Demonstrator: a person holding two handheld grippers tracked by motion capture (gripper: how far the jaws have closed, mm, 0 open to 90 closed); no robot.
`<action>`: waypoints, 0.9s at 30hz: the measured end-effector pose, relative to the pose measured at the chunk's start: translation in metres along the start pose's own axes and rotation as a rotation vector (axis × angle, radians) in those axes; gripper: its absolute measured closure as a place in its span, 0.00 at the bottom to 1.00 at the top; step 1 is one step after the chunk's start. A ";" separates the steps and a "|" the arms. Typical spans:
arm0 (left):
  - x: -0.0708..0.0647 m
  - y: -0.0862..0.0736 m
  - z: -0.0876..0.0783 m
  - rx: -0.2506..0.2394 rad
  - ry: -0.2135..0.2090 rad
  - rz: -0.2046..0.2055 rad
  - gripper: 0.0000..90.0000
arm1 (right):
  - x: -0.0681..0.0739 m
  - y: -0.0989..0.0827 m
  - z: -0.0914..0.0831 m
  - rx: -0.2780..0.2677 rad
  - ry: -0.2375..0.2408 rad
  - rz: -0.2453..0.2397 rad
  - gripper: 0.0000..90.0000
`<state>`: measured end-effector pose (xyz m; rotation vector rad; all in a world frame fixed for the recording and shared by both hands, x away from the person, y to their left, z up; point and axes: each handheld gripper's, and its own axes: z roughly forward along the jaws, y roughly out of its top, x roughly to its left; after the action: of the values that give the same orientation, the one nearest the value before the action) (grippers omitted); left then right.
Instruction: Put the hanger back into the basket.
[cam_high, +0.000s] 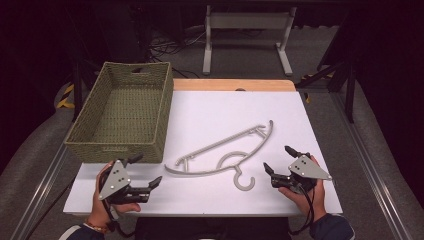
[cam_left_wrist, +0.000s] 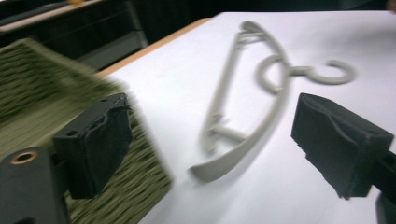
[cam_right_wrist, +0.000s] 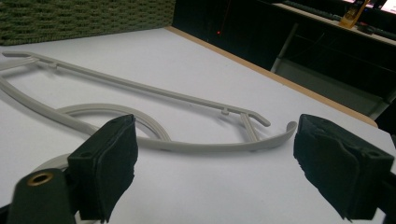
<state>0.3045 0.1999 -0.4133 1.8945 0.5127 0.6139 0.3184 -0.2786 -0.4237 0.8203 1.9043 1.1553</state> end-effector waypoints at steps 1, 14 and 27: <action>-0.001 0.003 0.006 0.011 -0.016 0.005 0.14 | 0.000 -0.001 0.000 0.003 0.001 0.002 0.16; -0.021 0.034 0.074 0.097 -0.174 0.053 0.22 | 0.001 0.001 0.003 0.027 0.041 -0.001 0.16; -0.021 0.026 0.152 0.374 -0.305 0.036 0.28 | 0.002 -0.004 0.010 0.086 0.072 -0.002 0.17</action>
<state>0.3848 0.0708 -0.4445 2.3057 0.4147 0.2514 0.3250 -0.2742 -0.4310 0.8332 2.0248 1.1222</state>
